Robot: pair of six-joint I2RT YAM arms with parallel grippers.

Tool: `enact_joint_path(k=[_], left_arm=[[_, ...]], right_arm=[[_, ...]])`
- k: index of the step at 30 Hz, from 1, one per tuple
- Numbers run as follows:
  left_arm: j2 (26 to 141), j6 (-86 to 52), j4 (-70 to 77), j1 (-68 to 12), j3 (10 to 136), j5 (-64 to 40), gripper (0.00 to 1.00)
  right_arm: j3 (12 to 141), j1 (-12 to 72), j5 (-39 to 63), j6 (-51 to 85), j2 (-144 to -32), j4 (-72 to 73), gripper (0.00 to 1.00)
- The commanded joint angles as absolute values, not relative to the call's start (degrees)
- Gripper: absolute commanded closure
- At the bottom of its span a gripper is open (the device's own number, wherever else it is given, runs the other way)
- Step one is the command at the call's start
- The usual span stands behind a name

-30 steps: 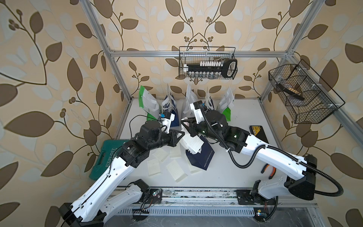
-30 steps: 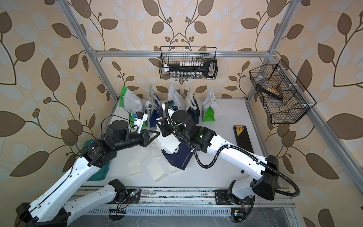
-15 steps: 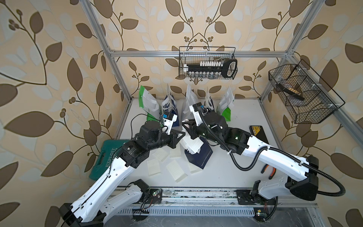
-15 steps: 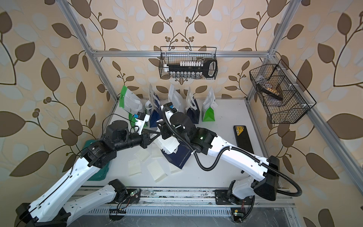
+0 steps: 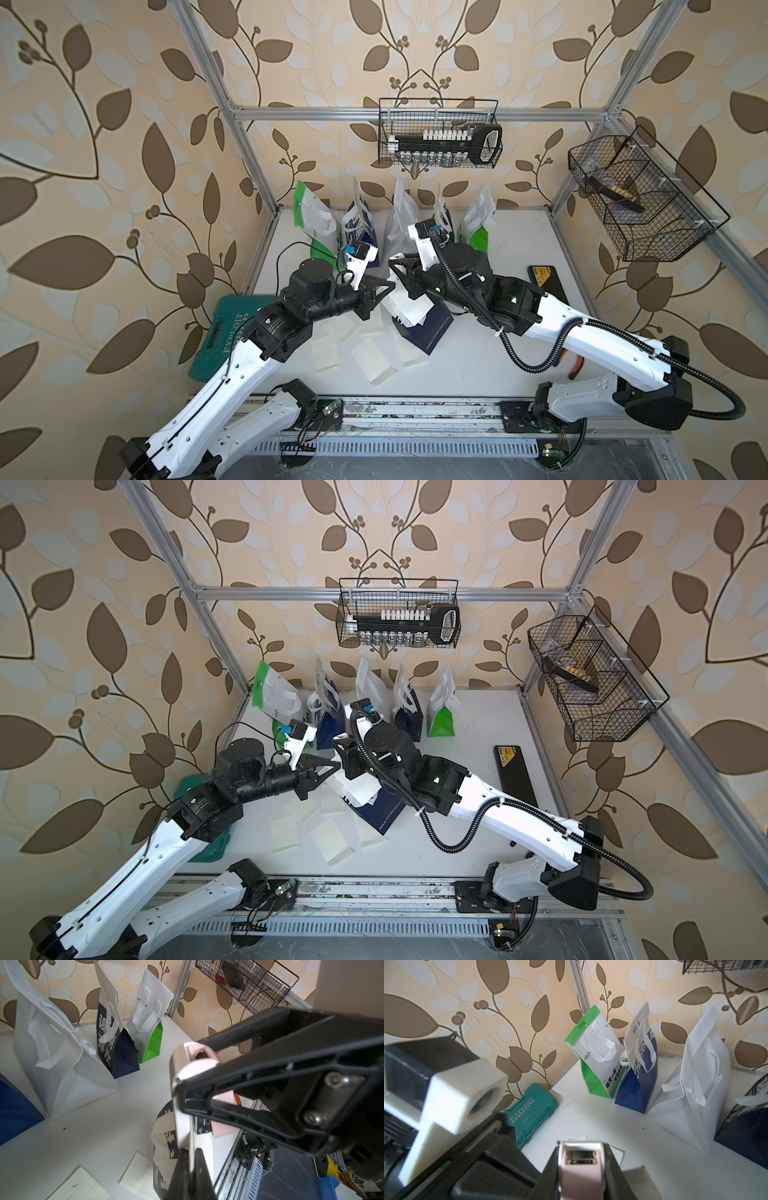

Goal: Staple the receipts to the bags
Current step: Place the stapler in the takeout bag.

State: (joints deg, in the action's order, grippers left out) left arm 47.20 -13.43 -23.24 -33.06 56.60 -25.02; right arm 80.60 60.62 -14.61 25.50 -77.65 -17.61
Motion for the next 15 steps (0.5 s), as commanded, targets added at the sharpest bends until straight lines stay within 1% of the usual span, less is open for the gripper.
enact_joint_path(k=[1,11,15], left_arm=[[46.5,-11.3,-15.4,-33.0,56.8,-25.6,1.00],[46.2,-9.3,-16.4,-33.0,56.9,-28.8,1.00],[47.2,-8.2,-18.1,-33.0,57.9,-29.8,1.00]], right_arm=[[79.1,62.0,-14.0,26.3,-75.9,-20.8,0.64],[78.2,62.5,-14.6,26.8,-73.3,-22.6,0.48],[77.4,62.5,-15.0,25.8,-69.5,-23.6,0.45]])
